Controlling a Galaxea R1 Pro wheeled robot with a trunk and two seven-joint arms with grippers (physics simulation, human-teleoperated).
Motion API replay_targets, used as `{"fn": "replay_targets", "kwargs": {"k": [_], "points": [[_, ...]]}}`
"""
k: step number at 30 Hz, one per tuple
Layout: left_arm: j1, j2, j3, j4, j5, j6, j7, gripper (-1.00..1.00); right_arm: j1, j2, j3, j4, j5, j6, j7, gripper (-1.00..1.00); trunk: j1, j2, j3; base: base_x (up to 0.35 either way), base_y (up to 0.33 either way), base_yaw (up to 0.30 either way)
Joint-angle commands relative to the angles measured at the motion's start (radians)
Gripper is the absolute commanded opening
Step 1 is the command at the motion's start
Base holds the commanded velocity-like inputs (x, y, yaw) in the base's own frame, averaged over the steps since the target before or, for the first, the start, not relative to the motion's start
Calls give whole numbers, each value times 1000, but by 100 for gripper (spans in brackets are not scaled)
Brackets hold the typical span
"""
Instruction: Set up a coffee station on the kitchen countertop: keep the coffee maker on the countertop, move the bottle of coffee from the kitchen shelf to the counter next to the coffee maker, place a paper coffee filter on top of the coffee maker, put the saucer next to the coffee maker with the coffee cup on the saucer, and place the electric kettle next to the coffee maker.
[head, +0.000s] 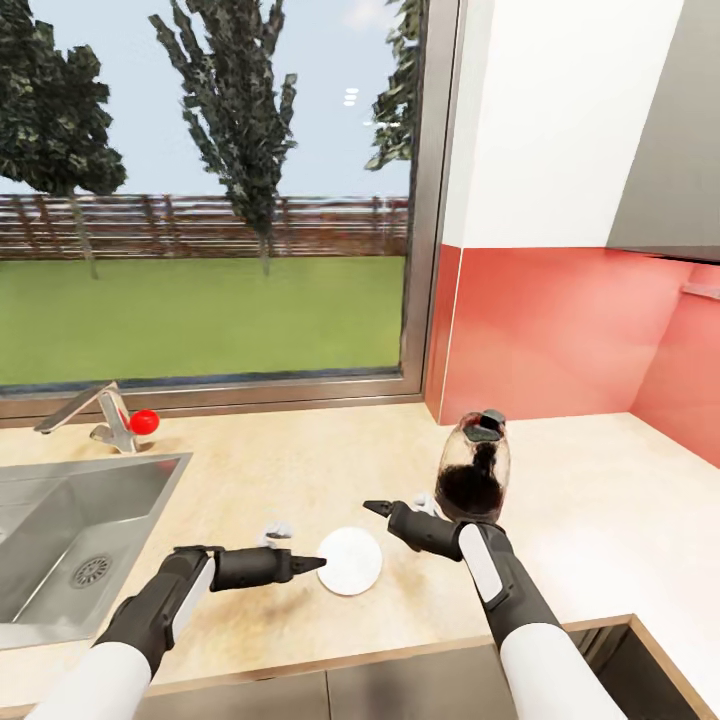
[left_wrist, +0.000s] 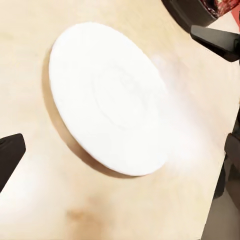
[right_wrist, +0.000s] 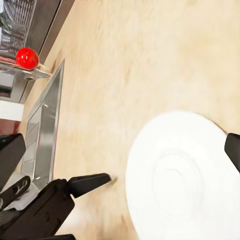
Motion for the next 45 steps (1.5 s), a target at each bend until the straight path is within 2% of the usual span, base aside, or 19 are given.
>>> {"fn": "replay_targets", "kwargs": {"k": [1, 7, 15, 18, 24, 31, 41, 45], "points": [[-1, 0, -4, 1, 10, 8, 4, 100, -1, 2, -5, 1, 2, 7, 4, 100, 1, -2, -2, 153, 0, 0], [-1, -3, -5, 45, 12, 8, 6, 100, -1, 3, -5, 10, 3, 8, 3, 100, 1, -2, -2, 109, 0, 0], [-1, -30, -7, 82, 10, 7, 18, 100, -1, 2, -6, 71, 4, 8, 3, 100, 1, -2, -2, 4, 0, 0], [-1, -33, -6, 99, 12, 6, 44, 100, -1, 2, -7, 97, 4, 9, 4, 100, 1, -2, -2, 0, 0, 0], [-1, -32, -5, 104, 12, 5, 50, 100, -1, 2, -7, 151, 4, 9, 4, 100, 1, -2, -2, 0, 0, 0], [-1, -32, 42, 104, 13, 5, 51, 100, -1, 2, -7, 165, 3, 9, 5, 100, 1, -2, -2, 125, 0, 0], [1, -36, 50, 109, 14, 5, 51, 100, -1, 3, -7, 167, 3, 9, 5, 100, 1, -2, -2, 46, 0, 0], [1, -44, 48, 137, 14, 4, 51, 100, -1, 3, -7, 178, 3, 9, 5, 100, 1, -2, -2, 0, 0, 0]]}}
